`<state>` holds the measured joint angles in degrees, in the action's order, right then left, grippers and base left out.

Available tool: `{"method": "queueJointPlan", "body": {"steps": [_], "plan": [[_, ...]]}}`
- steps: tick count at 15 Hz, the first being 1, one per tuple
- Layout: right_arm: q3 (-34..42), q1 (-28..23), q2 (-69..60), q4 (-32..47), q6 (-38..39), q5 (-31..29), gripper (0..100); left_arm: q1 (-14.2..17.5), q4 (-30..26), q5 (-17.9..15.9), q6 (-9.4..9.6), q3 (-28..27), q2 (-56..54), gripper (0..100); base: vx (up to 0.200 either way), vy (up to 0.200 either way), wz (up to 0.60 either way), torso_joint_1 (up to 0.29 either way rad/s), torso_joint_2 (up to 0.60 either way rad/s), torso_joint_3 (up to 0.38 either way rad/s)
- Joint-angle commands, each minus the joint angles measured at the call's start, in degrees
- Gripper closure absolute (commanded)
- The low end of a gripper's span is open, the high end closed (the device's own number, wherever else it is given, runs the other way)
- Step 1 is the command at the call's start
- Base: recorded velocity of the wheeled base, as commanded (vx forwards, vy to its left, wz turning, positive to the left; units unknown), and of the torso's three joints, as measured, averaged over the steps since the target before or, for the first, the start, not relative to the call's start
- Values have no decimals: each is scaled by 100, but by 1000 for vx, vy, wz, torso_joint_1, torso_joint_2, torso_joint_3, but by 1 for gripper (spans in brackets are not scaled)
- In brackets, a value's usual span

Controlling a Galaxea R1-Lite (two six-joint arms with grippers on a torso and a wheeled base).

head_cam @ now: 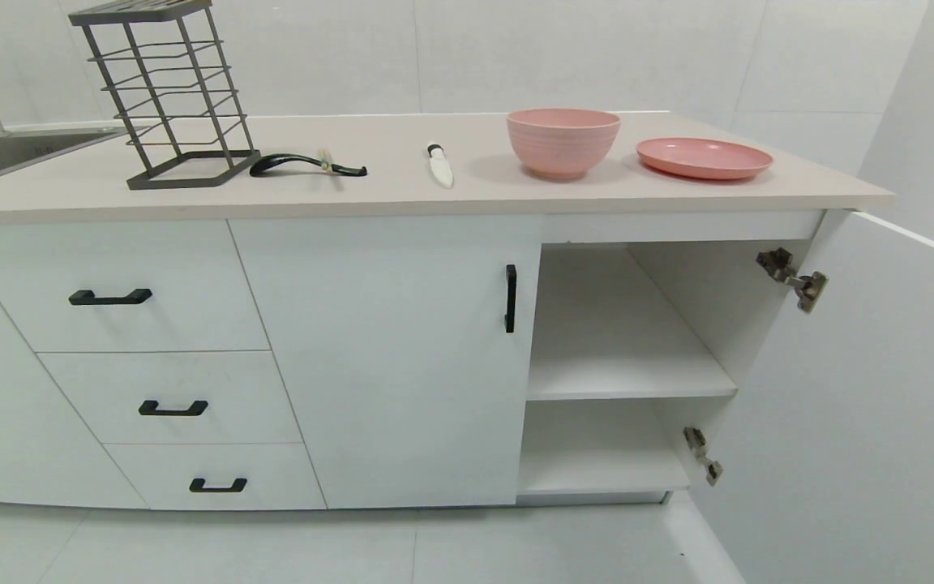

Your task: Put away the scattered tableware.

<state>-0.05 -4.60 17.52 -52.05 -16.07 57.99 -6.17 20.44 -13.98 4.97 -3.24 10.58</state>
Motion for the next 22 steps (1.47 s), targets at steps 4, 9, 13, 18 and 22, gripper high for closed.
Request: {"method": "queueJointPlan", "body": {"steps": [4,9,13,18,22], "plan": [[5,-77,-1189,3509,438,-1334,0,204,-1728,1029,30,307,-540,0,0,0,0,0,0,0],[-4,-77,-1180,4880,745,-2477,0,678,-1746,1082,21,298,-918,0,0,0,0,0,0,0],[-4,-77,-1172,4889,833,-4147,0,626,-1666,1055,-23,315,-1058,0,0,0,0,0,0,0],[5,-85,-1172,5109,1211,-5281,0,626,-2018,1170,-199,324,-1058,0,0,0,0,0,0,0],[5,126,-1180,5144,1176,-5281,0,617,-2027,1135,-260,324,-1058,0,0,0,0,0,0,0]]}}
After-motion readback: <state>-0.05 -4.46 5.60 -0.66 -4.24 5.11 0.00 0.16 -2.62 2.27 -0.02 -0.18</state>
